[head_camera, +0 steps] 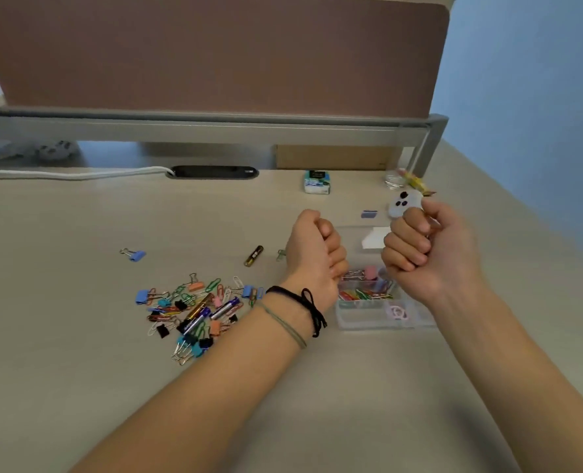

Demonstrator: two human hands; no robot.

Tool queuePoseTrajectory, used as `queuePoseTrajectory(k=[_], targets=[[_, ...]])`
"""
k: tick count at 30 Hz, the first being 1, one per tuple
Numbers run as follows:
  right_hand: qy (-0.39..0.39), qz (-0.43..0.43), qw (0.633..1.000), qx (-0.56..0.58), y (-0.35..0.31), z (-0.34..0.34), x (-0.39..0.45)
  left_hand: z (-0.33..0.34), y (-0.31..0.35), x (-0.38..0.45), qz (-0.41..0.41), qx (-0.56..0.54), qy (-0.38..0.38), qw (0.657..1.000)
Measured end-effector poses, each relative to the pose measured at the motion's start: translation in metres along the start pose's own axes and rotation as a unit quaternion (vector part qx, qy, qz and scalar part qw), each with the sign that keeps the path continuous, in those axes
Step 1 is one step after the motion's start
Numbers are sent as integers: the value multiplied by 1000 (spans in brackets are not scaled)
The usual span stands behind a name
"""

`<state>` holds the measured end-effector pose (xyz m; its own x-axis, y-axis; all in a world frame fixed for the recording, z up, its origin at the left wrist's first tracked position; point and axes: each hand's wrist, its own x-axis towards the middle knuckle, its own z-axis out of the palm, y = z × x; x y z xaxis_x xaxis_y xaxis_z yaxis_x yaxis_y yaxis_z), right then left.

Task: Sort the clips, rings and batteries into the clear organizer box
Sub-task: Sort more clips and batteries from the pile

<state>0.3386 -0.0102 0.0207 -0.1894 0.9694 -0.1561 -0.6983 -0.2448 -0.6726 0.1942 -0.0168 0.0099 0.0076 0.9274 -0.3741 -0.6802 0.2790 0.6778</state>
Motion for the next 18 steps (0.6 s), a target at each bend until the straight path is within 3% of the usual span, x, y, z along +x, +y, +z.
queuePoseTrajectory(k=[9,18], targets=[[38,-46,998,-37,6,-28,-1,20,-41,11,212,176,33,961],[75,-71,992,-68,18,-23,3,17,-52,16,235,197,48,951]])
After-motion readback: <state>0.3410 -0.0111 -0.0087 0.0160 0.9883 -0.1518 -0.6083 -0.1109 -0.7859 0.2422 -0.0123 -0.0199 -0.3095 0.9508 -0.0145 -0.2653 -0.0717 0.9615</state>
